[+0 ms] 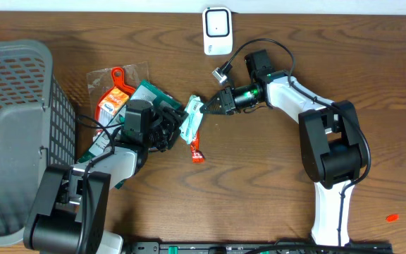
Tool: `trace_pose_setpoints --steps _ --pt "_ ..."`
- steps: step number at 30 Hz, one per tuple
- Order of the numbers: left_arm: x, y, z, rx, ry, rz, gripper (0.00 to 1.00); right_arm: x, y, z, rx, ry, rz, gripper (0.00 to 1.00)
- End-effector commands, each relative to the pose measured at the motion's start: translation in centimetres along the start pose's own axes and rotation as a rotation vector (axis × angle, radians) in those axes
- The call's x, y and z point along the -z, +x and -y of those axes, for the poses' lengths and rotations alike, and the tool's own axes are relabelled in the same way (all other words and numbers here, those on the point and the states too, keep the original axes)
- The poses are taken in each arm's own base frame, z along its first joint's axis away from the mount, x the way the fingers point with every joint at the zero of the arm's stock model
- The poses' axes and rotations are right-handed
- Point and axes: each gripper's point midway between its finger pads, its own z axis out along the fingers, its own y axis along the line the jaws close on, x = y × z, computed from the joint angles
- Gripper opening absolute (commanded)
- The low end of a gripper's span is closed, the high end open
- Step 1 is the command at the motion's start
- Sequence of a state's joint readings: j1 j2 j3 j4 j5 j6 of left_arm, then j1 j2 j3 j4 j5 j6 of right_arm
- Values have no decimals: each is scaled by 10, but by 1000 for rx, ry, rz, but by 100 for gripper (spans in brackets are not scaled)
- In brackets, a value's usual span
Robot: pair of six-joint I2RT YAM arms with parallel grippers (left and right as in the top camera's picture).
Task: Scan the item barcode
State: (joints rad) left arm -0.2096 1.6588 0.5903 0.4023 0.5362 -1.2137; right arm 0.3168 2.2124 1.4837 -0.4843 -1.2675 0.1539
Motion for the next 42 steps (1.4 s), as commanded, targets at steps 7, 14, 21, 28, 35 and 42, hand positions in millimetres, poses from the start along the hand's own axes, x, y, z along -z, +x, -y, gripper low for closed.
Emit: trace_pose_setpoints --steps 7,14,21,28,35,42 --pt "19 -44 -10 -130 -3 105 75 12 -6 -18 -6 -125 9 1" --pt "27 -60 -15 -154 -9 143 76 17 -3 -40 -4 -254 -12 1" --pt "28 -58 -1 -186 50 130 76 20 -4 -52 -22 -285 -20 1" --pt "37 -59 54 -334 264 145 76 29 -7 -82 46 -285 -10 1" --pt "46 -43 80 -449 390 83 76 42 -7 -125 135 -286 4 1" --pt "57 -28 101 -531 496 26 76 55 -3 -166 222 -286 17 1"
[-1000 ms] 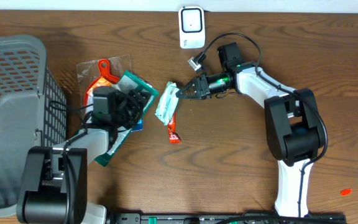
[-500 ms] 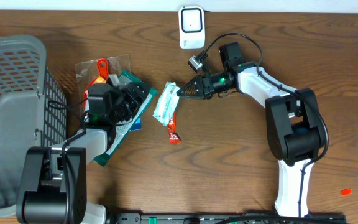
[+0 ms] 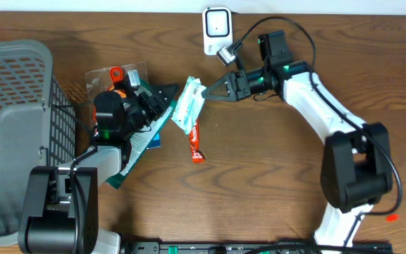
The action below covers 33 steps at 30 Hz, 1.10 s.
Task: Scan the item barcode
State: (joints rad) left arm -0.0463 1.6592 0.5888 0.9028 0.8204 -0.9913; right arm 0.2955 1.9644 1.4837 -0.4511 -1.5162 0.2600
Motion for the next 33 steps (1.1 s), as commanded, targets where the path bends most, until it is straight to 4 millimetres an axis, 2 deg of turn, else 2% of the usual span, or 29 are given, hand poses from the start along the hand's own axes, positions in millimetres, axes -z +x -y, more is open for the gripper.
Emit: trace_pose_setpoints --steps 1,6,10,23,33 --pt "2 4 20 -46 91 -47 76 4 -4 -36 66 -42 -4 1" --pt "6 -5 51 -77 206 -27 76 5 -9 -57 118 -42 -2 1" --pt "10 -5 68 -85 267 -36 76 5 -14 -61 120 -42 -1 1" --pt "20 8 99 -55 383 -129 76 5 -19 -65 191 -43 1 1" --pt "9 39 115 -49 427 -226 76 5 -20 -65 197 -43 2 1"
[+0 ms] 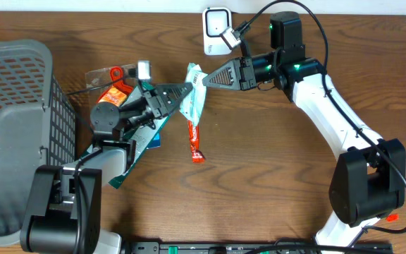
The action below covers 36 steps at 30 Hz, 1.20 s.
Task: Scan the item barcode
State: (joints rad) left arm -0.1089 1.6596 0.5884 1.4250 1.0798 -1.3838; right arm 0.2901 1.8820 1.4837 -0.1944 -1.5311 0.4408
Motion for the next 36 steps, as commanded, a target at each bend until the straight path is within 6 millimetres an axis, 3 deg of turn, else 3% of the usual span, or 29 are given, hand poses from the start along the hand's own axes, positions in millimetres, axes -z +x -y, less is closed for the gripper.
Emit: trace_pose_setpoints --steps 1,12,27,36 --pt "-8 13 7 -4 29 -57 76 1 -3 -20 40 -27 -11 1" --pt "-8 14 30 -40 98 -61 76 2 -8 -21 95 -21 -5 1" --pt "-8 14 30 -18 99 -62 76 17 -17 -9 61 41 49 1" --pt "-8 14 30 5 98 -63 76 19 -24 11 43 130 96 1"
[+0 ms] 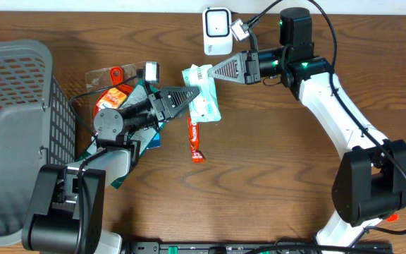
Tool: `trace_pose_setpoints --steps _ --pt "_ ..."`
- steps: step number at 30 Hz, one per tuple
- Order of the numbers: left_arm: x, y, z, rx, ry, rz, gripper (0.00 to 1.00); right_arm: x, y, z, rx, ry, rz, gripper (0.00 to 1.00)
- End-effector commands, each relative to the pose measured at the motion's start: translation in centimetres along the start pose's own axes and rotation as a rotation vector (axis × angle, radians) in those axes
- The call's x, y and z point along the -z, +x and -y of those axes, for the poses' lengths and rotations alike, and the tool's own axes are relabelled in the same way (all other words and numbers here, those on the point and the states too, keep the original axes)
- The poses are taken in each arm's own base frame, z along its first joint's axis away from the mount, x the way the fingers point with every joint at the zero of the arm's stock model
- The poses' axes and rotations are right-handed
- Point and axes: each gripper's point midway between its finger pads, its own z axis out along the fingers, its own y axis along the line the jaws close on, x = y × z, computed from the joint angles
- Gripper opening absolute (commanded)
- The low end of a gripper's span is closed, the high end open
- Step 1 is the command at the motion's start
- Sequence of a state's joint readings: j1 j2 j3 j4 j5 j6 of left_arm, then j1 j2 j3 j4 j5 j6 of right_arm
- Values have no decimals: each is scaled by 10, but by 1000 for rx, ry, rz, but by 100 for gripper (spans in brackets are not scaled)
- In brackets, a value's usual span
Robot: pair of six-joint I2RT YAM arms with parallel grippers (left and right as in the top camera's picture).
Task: Scan the item barcode
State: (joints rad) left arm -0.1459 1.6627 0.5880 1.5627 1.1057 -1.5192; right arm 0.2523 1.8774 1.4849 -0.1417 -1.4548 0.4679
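Observation:
A white and green packet (pixel 204 93) hangs in the air in the overhead view, below the white barcode scanner (pixel 217 29) at the table's back edge. A barcode label shows at the packet's upper left. My right gripper (pixel 212 73) is shut on its top edge. My left gripper (pixel 197 93) reaches in from the left and is shut on the packet's left side.
A grey basket (pixel 16 127) fills the left side. An orange-tagged packet (pixel 113 88) and a green packet (pixel 141 134) lie under the left arm. A red stick packet (pixel 196 141) lies below the held packet. A small red bit (pixel 391 218) sits at the front right.
The packet has shifted slightly right and turned its broad face with the barcode label toward the camera. Both grippers still hold it, the right one a little farther right.
The packet was held low between both grippers near the red stick packet. Then the right gripper held it higher while the left arm had drawn back. Then both were on it below the scanner, and now its face is turned up.

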Motion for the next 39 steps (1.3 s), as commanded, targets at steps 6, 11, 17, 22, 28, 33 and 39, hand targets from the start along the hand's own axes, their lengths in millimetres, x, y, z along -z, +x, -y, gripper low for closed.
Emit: trace_pose_setpoints --steps 6,11,17,22,28,33,39 --pt "-1 2 6 -4 15 -14 76 1 -5 20 -10 59 27 1" --pt "-1 2 6 1 15 -14 76 0 -3 34 -21 72 28 1" --pt "-1 2 6 0 15 -14 75 5 -4 44 -29 96 44 1" --pt "-1 1 5 0 15 -13 75 5 -4 44 -30 96 44 1" --pt "-1 1 5 0 15 -13 75 5 -4 43 -35 86 40 1" --pt "0 1 5 -9 14 -12 75 14 -4 47 -59 101 53 6" --pt "6 6 -2 -89 -7 -57 75 51 18 100 -160 372 87 47"
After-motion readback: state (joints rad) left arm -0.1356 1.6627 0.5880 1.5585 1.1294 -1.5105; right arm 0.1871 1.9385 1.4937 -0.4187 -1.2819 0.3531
